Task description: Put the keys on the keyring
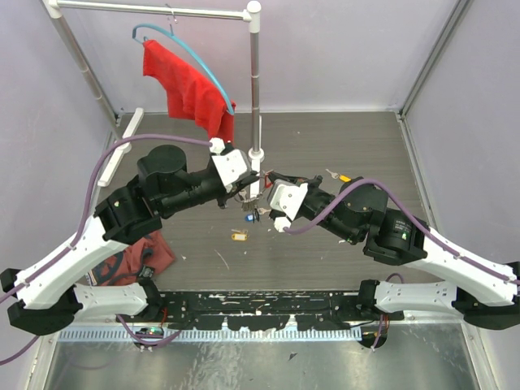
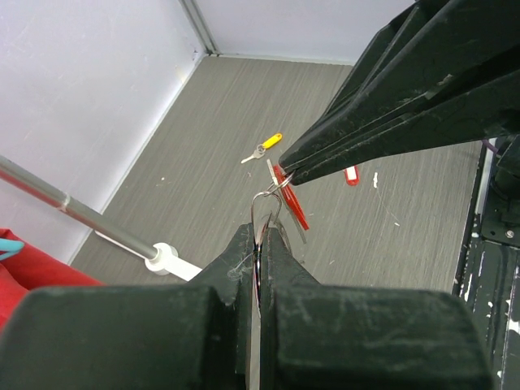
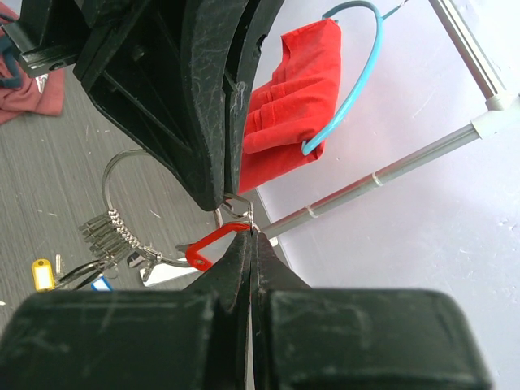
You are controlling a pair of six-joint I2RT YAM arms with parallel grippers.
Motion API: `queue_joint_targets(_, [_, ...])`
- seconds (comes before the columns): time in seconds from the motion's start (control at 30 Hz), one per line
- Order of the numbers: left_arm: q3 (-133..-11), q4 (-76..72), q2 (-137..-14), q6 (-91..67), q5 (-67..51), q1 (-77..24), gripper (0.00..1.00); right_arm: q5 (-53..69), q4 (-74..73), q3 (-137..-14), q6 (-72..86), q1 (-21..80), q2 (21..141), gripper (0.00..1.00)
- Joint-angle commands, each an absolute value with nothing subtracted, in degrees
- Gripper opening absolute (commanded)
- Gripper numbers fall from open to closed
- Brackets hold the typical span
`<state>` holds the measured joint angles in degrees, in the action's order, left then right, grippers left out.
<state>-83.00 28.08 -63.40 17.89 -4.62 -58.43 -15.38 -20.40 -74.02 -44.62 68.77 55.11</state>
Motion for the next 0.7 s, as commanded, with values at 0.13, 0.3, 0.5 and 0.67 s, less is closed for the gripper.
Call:
queue_joint_targets(0.13, [-85.5,28.9,-63.6,19.3,-5.8,-59.5,0.00,-15.3,-17.1,-74.6,-43.7,68.5,55.1,0.01])
queue_joint_targets(0.3, [-85.4,28.8,-63.3,19.6,-5.9,-59.6,0.00,-15.6,-17.9,-74.7,-43.9,68.6,55.5,0.01])
queue_joint_targets(0.5, [-84.7,28.9,-62.7,20.3,-6.9,-59.7,0.00,-16.6,-18.1,-74.6,-43.9,68.5,54.7,0.01])
queue_joint_targets(0.67, [-83.9,29.2,-61.6,22.0,-8.6,-59.9,0.00,-16.6,-18.9,-74.7,-43.3,68.6,54.1,0.01])
